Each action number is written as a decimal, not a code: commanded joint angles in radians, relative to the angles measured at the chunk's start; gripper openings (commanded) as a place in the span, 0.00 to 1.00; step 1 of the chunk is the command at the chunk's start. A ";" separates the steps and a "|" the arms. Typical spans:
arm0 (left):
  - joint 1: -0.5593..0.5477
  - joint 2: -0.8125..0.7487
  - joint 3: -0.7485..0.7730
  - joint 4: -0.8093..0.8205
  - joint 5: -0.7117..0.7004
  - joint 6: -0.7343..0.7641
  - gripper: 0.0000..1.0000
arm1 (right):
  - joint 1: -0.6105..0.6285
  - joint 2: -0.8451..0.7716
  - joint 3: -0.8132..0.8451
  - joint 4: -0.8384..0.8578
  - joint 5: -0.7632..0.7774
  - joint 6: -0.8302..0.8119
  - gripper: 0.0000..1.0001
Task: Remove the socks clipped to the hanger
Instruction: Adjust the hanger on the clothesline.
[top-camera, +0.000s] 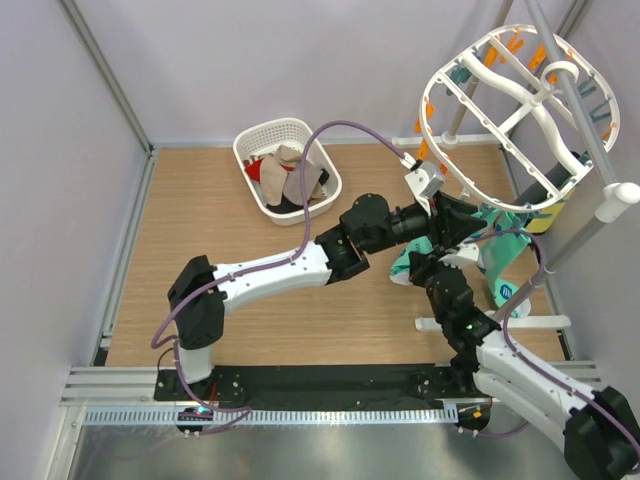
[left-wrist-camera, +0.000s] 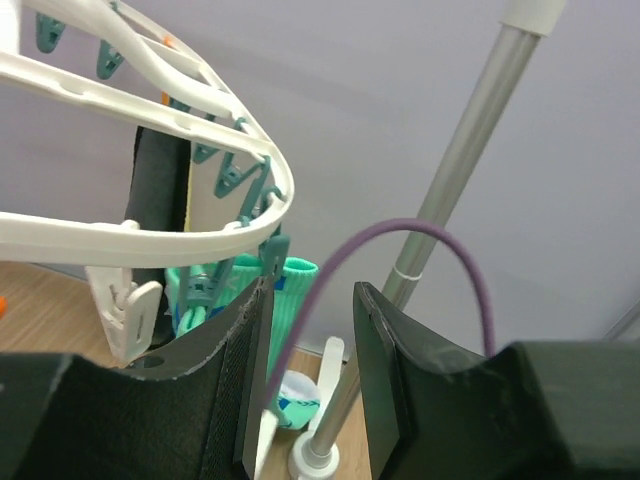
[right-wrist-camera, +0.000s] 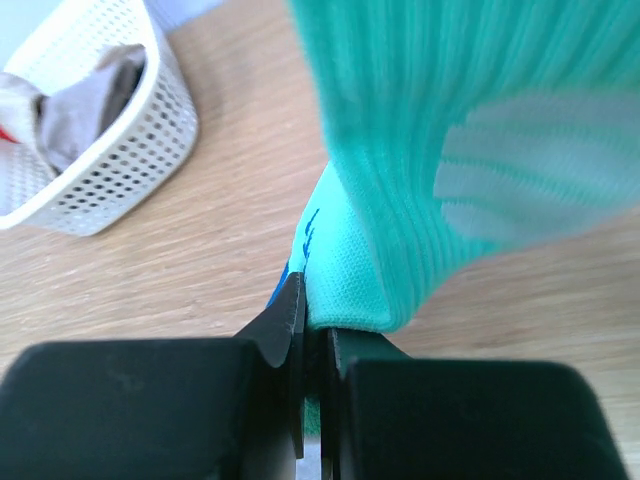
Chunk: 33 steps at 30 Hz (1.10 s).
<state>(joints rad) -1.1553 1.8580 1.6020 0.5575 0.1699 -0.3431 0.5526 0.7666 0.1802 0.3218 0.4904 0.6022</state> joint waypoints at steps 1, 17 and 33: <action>0.035 -0.014 0.091 -0.045 0.063 -0.099 0.41 | 0.003 -0.177 -0.018 0.013 -0.009 -0.180 0.01; 0.048 0.105 0.298 -0.235 0.180 -0.131 0.35 | 0.006 -0.434 0.044 -0.173 -0.062 -0.298 0.01; 0.045 0.032 0.254 -0.231 0.165 -0.151 0.39 | 0.004 -0.311 0.070 -0.106 -0.108 -0.288 0.01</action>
<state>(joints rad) -1.1076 1.9762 1.8603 0.2871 0.3664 -0.4984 0.5526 0.4324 0.1944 0.1375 0.3981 0.3195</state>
